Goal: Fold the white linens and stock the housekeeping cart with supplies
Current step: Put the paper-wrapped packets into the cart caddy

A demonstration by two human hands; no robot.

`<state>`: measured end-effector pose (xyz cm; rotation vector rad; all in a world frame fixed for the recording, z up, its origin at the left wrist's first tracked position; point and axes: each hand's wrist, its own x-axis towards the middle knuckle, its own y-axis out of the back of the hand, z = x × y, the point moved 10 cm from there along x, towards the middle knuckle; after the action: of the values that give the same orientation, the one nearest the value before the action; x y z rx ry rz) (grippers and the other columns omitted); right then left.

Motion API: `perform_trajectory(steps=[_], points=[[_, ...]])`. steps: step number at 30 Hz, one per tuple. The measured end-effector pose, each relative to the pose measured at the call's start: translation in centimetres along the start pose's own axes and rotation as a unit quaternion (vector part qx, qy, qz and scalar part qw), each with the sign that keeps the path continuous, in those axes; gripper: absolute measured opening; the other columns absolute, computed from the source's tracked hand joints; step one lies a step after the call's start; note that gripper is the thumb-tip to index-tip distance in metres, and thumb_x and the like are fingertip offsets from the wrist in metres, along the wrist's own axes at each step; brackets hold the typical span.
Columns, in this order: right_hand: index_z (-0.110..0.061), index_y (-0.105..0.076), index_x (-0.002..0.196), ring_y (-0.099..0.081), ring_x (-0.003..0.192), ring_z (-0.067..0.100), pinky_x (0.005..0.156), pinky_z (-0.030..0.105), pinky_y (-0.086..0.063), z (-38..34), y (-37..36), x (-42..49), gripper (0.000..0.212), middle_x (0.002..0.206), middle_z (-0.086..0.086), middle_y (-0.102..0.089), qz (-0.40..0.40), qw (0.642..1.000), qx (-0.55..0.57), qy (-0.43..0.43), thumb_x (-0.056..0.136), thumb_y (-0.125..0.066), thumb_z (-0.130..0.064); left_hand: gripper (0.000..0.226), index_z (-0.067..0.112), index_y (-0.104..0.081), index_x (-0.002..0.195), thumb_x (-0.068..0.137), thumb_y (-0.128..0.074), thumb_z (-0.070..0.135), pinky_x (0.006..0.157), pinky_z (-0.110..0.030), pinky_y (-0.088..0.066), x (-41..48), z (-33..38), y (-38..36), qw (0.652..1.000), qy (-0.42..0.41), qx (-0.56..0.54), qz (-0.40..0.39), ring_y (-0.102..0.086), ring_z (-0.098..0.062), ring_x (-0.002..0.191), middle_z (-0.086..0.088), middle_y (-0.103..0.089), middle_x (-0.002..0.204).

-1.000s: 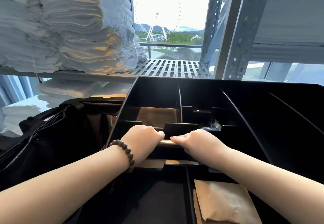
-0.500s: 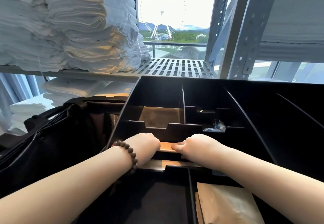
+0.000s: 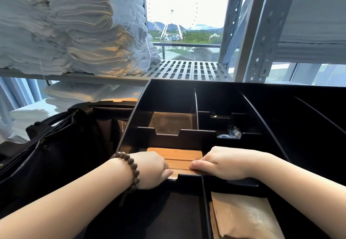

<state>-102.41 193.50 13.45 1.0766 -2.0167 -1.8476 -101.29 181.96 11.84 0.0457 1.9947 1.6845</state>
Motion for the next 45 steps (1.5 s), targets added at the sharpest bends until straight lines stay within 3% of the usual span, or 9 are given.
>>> perform_trajectory(steps=[9,12,14,19,24,34,45], points=[[-0.019,-0.064,0.116,-0.057,0.103,0.017,0.099,0.038,-0.044,-1.1,-0.7,0.7,0.059,0.114,0.001,-0.064,-0.012,0.999,-0.027,-0.022,0.1,-0.02,-0.054,0.049,0.013,-0.058,0.112,0.102,-0.024,0.046,0.079,-0.03,-0.038,-0.2,-0.5,-0.5,1.0,0.013,0.001,0.006,-0.056,-0.023,0.102,-0.005,-0.06,0.115],[-0.021,-0.064,0.106,-0.057,0.099,0.02,0.094,0.041,-0.046,-1.7,-0.4,0.6,0.051,0.106,0.002,-0.065,0.017,0.999,-0.035,-0.016,0.1,-0.023,-0.05,0.045,0.017,-0.057,0.107,0.099,-0.029,0.052,0.08,-0.031,-0.043,-0.9,-0.9,0.1,0.998,0.016,-0.025,0.048,-0.057,-0.022,0.1,-0.002,-0.062,0.111],[-0.02,-0.064,0.104,-0.057,0.101,0.021,0.093,0.041,-0.047,-2.1,0.0,0.4,0.048,0.107,0.002,-0.065,0.044,0.998,-0.038,-0.014,0.1,-0.025,-0.048,0.046,0.019,-0.057,0.113,0.097,-0.032,0.055,0.084,-0.032,-0.045,-1.5,-1.1,0.6,0.997,0.018,-0.039,0.069,-0.057,-0.02,0.103,0.0,-0.062,0.115],[-0.024,-0.057,0.127,-0.05,0.122,0.019,0.102,0.04,-0.042,-3.1,1.1,-0.9,0.046,0.135,-0.004,-0.053,0.097,0.994,-0.051,-0.027,0.097,-0.033,-0.049,0.052,0.021,-0.049,0.133,0.095,-0.038,0.055,0.097,-0.033,-0.046,-3.5,-0.3,2.9,0.987,0.008,-0.076,0.143,-0.054,-0.018,0.116,0.001,-0.058,0.129],[-0.026,-0.053,0.132,-0.049,0.123,0.015,0.102,0.036,-0.043,-3.9,3.1,-4.1,0.044,0.136,-0.009,-0.052,0.2,0.978,-0.035,-0.045,0.095,-0.042,-0.047,0.046,0.025,-0.05,0.131,0.094,-0.043,0.053,0.088,-0.025,-0.046,-6.0,1.0,5.5,0.957,-0.012,-0.125,0.26,-0.056,-0.012,0.109,0.006,-0.06,0.124],[-0.028,-0.051,0.135,-0.042,0.128,0.006,0.104,0.022,-0.036,-2.2,4.3,-17.1,0.042,0.14,-0.013,-0.047,0.41,0.895,0.022,-0.173,0.094,-0.048,-0.041,0.048,0.029,-0.049,0.133,0.092,-0.043,0.052,0.096,-0.026,-0.041,-9.5,9.5,8.1,0.887,-0.107,-0.185,0.409,-0.053,-0.009,0.115,0.012,-0.057,0.128],[-0.025,-0.058,0.126,-0.047,0.12,0.003,0.1,0.022,-0.041,-2.2,-1.1,-32.2,0.034,0.128,-0.013,-0.055,0.505,0.794,0.025,-0.338,0.093,-0.052,-0.033,0.047,0.026,-0.049,0.134,0.092,-0.047,0.047,0.1,-0.022,-0.031,-12.4,22.3,8.8,0.83,-0.281,-0.216,0.431,-0.049,-0.008,0.12,0.012,-0.055,0.131]])
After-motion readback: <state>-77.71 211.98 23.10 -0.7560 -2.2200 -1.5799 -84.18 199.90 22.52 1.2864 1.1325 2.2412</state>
